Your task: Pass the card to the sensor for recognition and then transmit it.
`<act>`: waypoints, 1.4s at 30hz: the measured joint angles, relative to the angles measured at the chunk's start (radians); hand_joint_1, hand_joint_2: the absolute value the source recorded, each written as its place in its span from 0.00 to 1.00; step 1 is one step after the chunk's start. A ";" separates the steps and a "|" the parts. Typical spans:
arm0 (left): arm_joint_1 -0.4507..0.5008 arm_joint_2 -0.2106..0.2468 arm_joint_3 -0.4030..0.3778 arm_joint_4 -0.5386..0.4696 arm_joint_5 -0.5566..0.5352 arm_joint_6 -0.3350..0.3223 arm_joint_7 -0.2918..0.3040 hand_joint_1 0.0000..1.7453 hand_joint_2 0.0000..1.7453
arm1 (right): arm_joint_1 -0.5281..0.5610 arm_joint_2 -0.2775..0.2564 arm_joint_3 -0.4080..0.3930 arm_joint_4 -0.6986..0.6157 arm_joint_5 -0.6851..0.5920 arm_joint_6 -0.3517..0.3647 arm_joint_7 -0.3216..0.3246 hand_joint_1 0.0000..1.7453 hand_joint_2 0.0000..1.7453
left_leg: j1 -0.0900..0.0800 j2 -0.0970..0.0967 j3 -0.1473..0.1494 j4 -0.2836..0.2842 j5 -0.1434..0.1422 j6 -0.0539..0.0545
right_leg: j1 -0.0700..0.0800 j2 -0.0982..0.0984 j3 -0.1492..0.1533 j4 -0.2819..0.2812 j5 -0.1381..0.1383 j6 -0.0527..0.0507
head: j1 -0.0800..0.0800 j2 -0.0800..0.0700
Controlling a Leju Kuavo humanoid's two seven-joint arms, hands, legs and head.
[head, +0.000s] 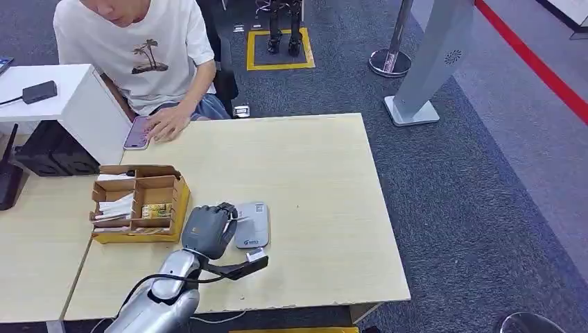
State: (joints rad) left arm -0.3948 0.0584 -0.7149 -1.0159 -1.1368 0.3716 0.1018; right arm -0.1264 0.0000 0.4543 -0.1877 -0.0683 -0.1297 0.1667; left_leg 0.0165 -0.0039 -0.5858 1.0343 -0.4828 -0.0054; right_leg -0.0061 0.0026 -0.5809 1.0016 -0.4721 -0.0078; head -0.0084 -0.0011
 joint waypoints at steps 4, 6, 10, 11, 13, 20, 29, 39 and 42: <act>-0.004 -0.005 0.005 0.002 0.000 0.009 -0.011 1.00 1.00 | -0.001 0.000 0.000 0.000 0.000 0.002 0.000 0.00 1.00 | 0.000 0.000 0.000 0.000 0.000 0.000 | 0.000 0.000 0.000 0.000 0.000 0.000 | 0.000 0.000; -0.006 -0.006 0.006 0.002 0.000 0.010 -0.012 1.00 1.00 | -0.002 0.001 -0.001 0.000 0.002 0.003 0.000 0.00 1.00 | 0.000 0.000 0.000 0.000 0.000 0.000 | 0.000 0.000 0.000 0.000 0.000 0.000 | 0.000 0.000; -0.012 -0.011 0.006 0.007 -0.003 0.006 -0.012 1.00 1.00 | -0.002 0.002 -0.001 -0.001 0.016 0.004 0.000 0.00 1.00 | 0.000 0.000 0.000 0.000 0.000 0.000 | 0.000 0.000 0.000 0.000 0.000 0.000 | 0.000 0.000; -0.012 -0.013 0.006 0.012 -0.004 0.005 -0.011 1.00 1.00 | -0.003 0.002 -0.001 -0.001 0.017 0.005 0.000 0.00 1.00 | 0.000 0.000 0.000 0.000 0.000 0.000 | 0.000 0.000 0.000 0.000 0.000 0.000 | 0.000 0.000; -0.012 -0.018 0.006 0.026 -0.008 0.005 -0.010 1.00 1.00 | -0.005 0.002 -0.001 -0.001 0.018 0.006 0.003 0.00 1.00 | 0.000 0.000 0.000 0.000 0.000 0.000 | 0.000 0.000 0.000 0.000 0.000 0.000 | 0.000 0.000; -0.012 -0.045 0.006 0.056 -0.012 -0.008 -0.010 1.00 1.00 | -0.010 0.003 -0.001 -0.002 0.020 0.011 0.004 0.00 1.00 | 0.000 0.000 0.000 0.000 0.000 0.000 | 0.000 0.000 0.000 0.000 0.000 0.000 | 0.000 0.000; -0.012 -0.058 0.006 0.075 0.003 -0.015 -0.010 1.00 1.00 | -0.012 0.005 -0.005 -0.003 0.033 0.014 0.005 0.00 1.00 | 0.000 0.000 0.000 0.000 0.000 0.000 | 0.000 0.000 0.000 0.000 0.000 0.000 | 0.000 0.000; -0.012 -0.045 0.018 0.045 0.087 0.046 -0.014 1.00 1.00 | -0.009 0.005 -0.023 -0.005 0.034 0.009 -0.002 0.00 1.00 | 0.000 0.000 0.000 0.000 0.000 0.000 | 0.000 0.000 0.000 0.000 0.000 0.000 | 0.000 0.000; -0.017 -0.023 0.044 0.003 0.106 0.044 -0.014 1.00 1.00 | -0.004 0.005 -0.029 -0.005 0.034 0.004 -0.005 0.00 1.00 | 0.000 0.000 0.000 0.000 0.000 0.000 | 0.000 0.000 0.000 0.000 0.000 0.000 | 0.000 0.000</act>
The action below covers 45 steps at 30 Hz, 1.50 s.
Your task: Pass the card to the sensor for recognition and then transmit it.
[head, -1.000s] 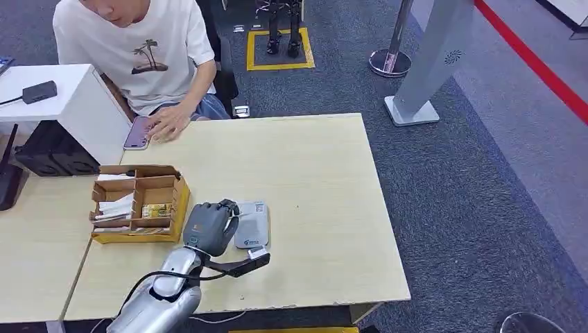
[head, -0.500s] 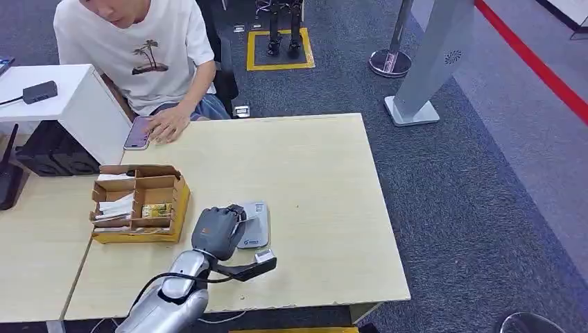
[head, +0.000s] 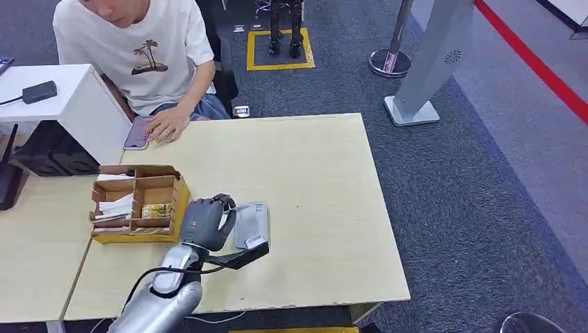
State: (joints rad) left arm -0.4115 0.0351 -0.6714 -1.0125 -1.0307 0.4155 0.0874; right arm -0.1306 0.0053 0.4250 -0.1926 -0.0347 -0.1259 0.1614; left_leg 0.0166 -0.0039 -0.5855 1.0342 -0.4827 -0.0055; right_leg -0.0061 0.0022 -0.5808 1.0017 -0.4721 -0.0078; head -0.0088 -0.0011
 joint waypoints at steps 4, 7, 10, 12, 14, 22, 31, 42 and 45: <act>-0.003 0.041 0.048 -0.090 0.048 0.080 0.004 1.00 1.00 | 0.004 0.000 -0.010 0.000 0.000 -0.002 -0.004 0.00 1.00 | 0.000 0.000 0.000 0.000 0.000 0.000 | 0.000 0.001 0.000 0.001 0.000 0.000 | 0.001 0.000; -0.033 0.109 0.136 -0.176 0.158 0.075 0.000 1.00 1.00 | 0.015 0.000 -0.016 0.001 0.004 -0.003 -0.011 0.00 1.00 | 0.001 0.001 0.000 0.000 0.000 0.000 | 0.000 0.001 0.000 0.001 0.000 0.000 | 0.000 0.000; -0.047 0.166 0.242 -0.216 0.217 0.068 -0.025 1.00 1.00 | 0.020 0.000 -0.016 0.001 0.018 -0.002 -0.011 0.00 1.00 | 0.001 0.002 0.001 -0.001 0.000 -0.001 | 0.000 0.002 0.000 0.001 0.000 0.000 | 0.000 0.000; -0.044 0.194 0.304 -0.225 0.228 0.076 -0.041 1.00 1.00 | 0.022 0.000 -0.018 0.002 0.019 -0.002 -0.011 0.00 1.00 | 0.001 0.001 0.001 -0.001 0.001 -0.001 | 0.001 0.001 0.000 0.002 0.000 -0.001 | -0.001 0.000; -0.035 0.211 0.348 -0.226 0.232 0.084 -0.049 1.00 1.00 | 0.021 0.000 -0.021 0.002 0.019 -0.002 -0.013 0.00 1.00 | 0.001 0.001 0.000 -0.001 0.001 -0.001 | 0.001 0.001 0.000 0.002 0.000 -0.001 | -0.001 0.000; 0.024 0.247 0.464 -0.225 0.236 0.111 -0.052 1.00 1.00 | 0.023 0.000 -0.032 0.002 0.020 -0.002 -0.015 0.00 1.00 | 0.000 0.001 0.000 -0.001 0.000 -0.001 | 0.000 0.001 0.000 0.001 -0.001 -0.001 | -0.001 0.000; 0.043 0.255 0.491 -0.225 0.236 0.111 -0.049 1.00 1.00 | 0.023 0.000 -0.039 0.003 0.020 -0.005 -0.015 0.00 1.00 | 0.000 0.002 0.000 -0.001 0.000 -0.001 | 0.000 0.002 0.000 0.001 0.000 -0.001 | -0.001 0.000; 0.080 0.256 0.512 -0.218 0.235 0.107 -0.060 1.00 1.00 | 0.024 0.000 -0.042 0.003 0.026 -0.004 -0.019 0.00 1.00 | 0.000 0.005 0.000 -0.001 -0.001 -0.002 | 0.000 0.005 -0.001 0.001 -0.001 -0.001 | -0.001 0.000; 0.080 0.256 0.512 -0.217 0.234 0.101 -0.068 0.00 1.00 | 0.024 0.000 -0.045 0.003 0.035 -0.002 -0.020 0.00 1.00 | 0.000 0.005 0.000 -0.001 -0.001 -0.002 | 0.000 0.005 -0.002 0.001 -0.001 -0.001 | -0.001 0.000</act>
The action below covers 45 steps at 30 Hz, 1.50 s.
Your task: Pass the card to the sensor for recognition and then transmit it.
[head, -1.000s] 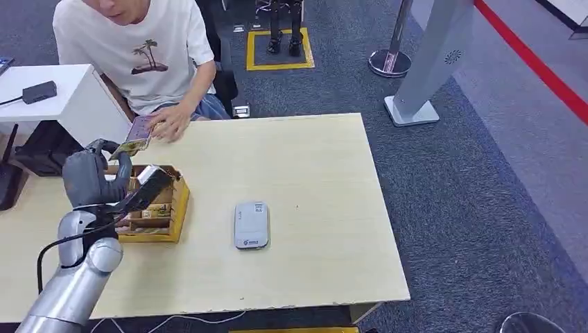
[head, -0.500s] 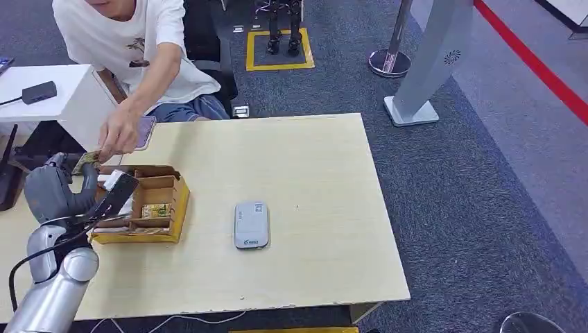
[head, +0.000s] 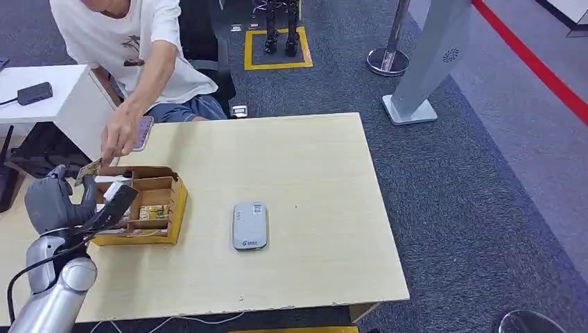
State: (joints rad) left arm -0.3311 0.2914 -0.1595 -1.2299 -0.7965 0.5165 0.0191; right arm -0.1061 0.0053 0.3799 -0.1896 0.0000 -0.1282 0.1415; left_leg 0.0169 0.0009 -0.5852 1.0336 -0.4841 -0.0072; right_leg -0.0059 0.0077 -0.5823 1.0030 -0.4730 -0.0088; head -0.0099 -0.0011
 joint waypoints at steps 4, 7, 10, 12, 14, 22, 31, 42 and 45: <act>0.002 0.000 0.000 0.003 -0.011 -0.004 -0.005 0.00 0.00 | 0.000 0.000 -0.005 0.000 0.003 0.001 0.001 0.00 1.00 | 0.000 -0.001 0.000 0.000 0.000 0.000 | 0.000 -0.001 0.000 0.000 0.000 0.000 | 0.000 0.000; 0.003 0.000 0.001 0.004 -0.005 -0.004 -0.018 0.00 0.00 | -0.001 0.000 -0.011 0.000 0.003 0.003 0.001 0.00 1.00 | 0.000 -0.001 0.000 0.000 0.000 0.000 | 0.000 -0.001 0.000 0.000 0.000 0.000 | 0.000 0.000; 0.003 0.000 0.004 0.004 0.010 -0.006 -0.021 0.00 0.00 | -0.001 0.000 -0.013 0.000 0.003 0.006 0.001 0.00 1.00 | 0.000 -0.001 0.000 0.000 0.000 0.000 | 0.000 -0.001 0.000 0.000 0.000 0.000 | 0.000 0.000; 0.004 0.000 0.006 0.004 0.017 -0.008 -0.023 0.00 0.00 | -0.001 0.000 -0.016 0.000 0.003 0.007 0.001 0.00 1.00 | 0.000 -0.001 0.000 0.000 0.000 0.000 | 0.000 -0.001 0.000 0.000 0.000 0.000 | 0.000 0.000; 0.005 0.000 0.007 0.004 0.022 -0.008 -0.026 0.00 0.00 | -0.001 0.000 -0.019 0.000 0.003 0.009 0.001 0.00 1.00 | 0.000 -0.001 0.000 0.000 0.000 0.000 | 0.000 -0.001 0.000 0.000 0.000 0.000 | 0.000 0.000; 0.009 0.013 0.008 0.004 0.021 -0.072 -0.032 0.00 1.00 | 0.000 0.000 -0.022 0.000 0.004 0.013 0.000 0.00 1.00 | 0.000 -0.001 0.000 0.000 0.000 0.000 | 0.000 -0.001 0.000 0.000 0.000 0.000 | 0.000 0.000; -0.018 0.139 -0.013 -0.057 -0.039 -0.352 0.037 0.00 1.00 | 0.008 0.000 -0.045 0.001 0.005 0.018 -0.013 0.00 1.00 | 0.001 0.000 0.000 0.000 0.001 -0.001 | 0.001 -0.001 0.000 0.000 0.000 0.000 | 0.000 0.000; -0.112 0.277 -0.089 -0.154 -0.007 -0.552 0.054 0.00 1.00 | 0.019 0.000 -0.070 0.003 0.001 0.019 -0.025 0.00 1.00 | 0.001 0.000 0.000 0.000 0.001 0.000 | 0.001 -0.001 0.000 0.000 0.000 0.000 | 0.000 0.000; -0.126 0.280 -0.110 -0.154 0.008 -0.562 0.055 0.00 1.00 | 0.019 0.000 -0.072 0.003 0.001 0.019 -0.026 0.00 1.00 | 0.001 0.000 0.000 0.000 0.001 0.000 | 0.000 -0.001 0.000 0.000 0.000 0.000 | 0.000 0.000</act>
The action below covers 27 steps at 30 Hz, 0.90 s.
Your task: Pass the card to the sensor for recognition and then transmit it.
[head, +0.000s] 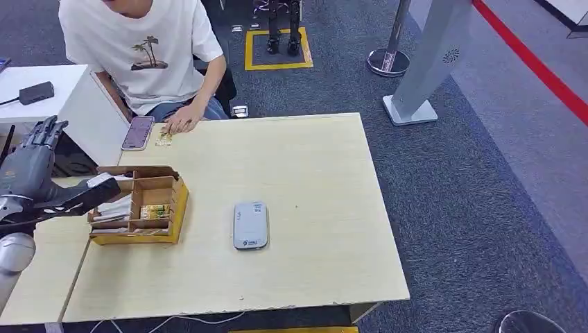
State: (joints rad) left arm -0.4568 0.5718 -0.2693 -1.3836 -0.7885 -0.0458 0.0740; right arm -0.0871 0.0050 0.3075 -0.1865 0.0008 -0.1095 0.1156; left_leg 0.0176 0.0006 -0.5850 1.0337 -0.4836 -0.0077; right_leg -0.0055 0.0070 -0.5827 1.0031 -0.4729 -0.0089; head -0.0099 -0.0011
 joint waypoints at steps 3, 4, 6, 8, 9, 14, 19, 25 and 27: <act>-0.009 0.004 -0.018 0.000 0.016 -0.008 0.000 0.00 1.00 | 0.000 0.000 -0.005 0.000 0.001 0.000 0.000 0.00 1.00 | 0.000 0.000 0.000 0.000 0.000 0.000 | 0.000 0.000 0.000 0.000 0.000 0.000 | 0.000 0.000; -0.011 0.005 -0.023 0.000 0.017 -0.009 0.000 0.00 1.00 | 0.000 0.000 -0.006 0.000 0.001 0.000 0.000 0.00 1.00 | 0.000 0.000 0.000 0.000 0.000 0.000 | 0.000 0.000 0.000 0.000 0.000 0.000 | 0.000 0.000; -0.016 0.005 -0.028 0.000 0.028 -0.015 0.000 0.00 1.00 | 0.000 0.000 -0.010 0.000 0.001 0.000 0.000 0.00 1.00 | 0.000 0.000 0.000 0.000 0.000 0.000 | 0.000 0.000 0.000 0.000 0.000 0.000 | 0.000 0.000; -0.023 0.006 -0.038 0.000 0.045 -0.030 -0.001 0.00 1.00 | 0.001 0.000 -0.014 0.000 0.001 -0.001 0.000 0.00 1.00 | 0.000 0.000 0.000 0.000 0.000 0.000 | 0.000 0.000 0.000 0.000 0.000 0.000 | 0.000 0.000; -0.025 0.006 -0.043 0.000 0.054 -0.040 -0.002 0.00 1.00 | 0.001 0.000 -0.015 0.000 0.001 -0.001 0.000 0.00 1.00 | 0.000 0.000 0.000 0.000 0.000 0.000 | 0.000 0.000 0.000 0.000 0.000 0.000 | 0.000 0.000; -0.033 0.005 -0.082 0.000 0.084 -0.080 -0.003 0.00 1.00 | 0.003 0.000 -0.023 0.002 0.000 0.000 0.002 0.00 1.00 | 0.000 0.000 0.000 0.000 0.000 0.000 | 0.000 0.000 0.000 0.000 0.000 0.000 | 0.000 0.000; -0.054 0.005 -0.117 0.000 0.109 -0.098 -0.002 0.00 1.00 | 0.003 0.000 -0.029 0.002 0.000 0.000 0.002 0.00 1.00 | 0.000 0.000 0.000 0.000 0.000 0.000 | 0.000 0.000 0.000 0.000 0.000 0.000 | 0.000 0.000; -0.064 0.005 -0.134 0.000 0.110 -0.099 -0.001 0.00 1.00 | 0.004 0.000 -0.032 0.003 0.000 0.000 0.002 0.00 1.00 | 0.000 0.000 0.000 0.000 0.000 0.000 | 0.000 0.000 0.000 0.000 0.000 0.000 | 0.000 0.000; -0.066 0.006 -0.139 0.000 0.115 -0.103 -0.001 0.00 1.00 | 0.004 0.000 -0.032 0.003 0.000 -0.001 0.002 0.00 1.00 | 0.000 0.000 0.000 0.000 0.000 0.000 | 0.000 0.000 0.000 0.000 0.000 0.000 | 0.000 0.000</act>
State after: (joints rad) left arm -0.5226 0.5776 -0.4081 -1.3836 -0.6734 -0.1487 0.0729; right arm -0.0831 0.0050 0.2750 -0.1839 0.0011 -0.1102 0.1175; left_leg 0.0177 0.0007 -0.5849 1.0338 -0.4836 -0.0078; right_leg -0.0055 0.0072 -0.5828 1.0031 -0.4729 -0.0090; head -0.0099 -0.0011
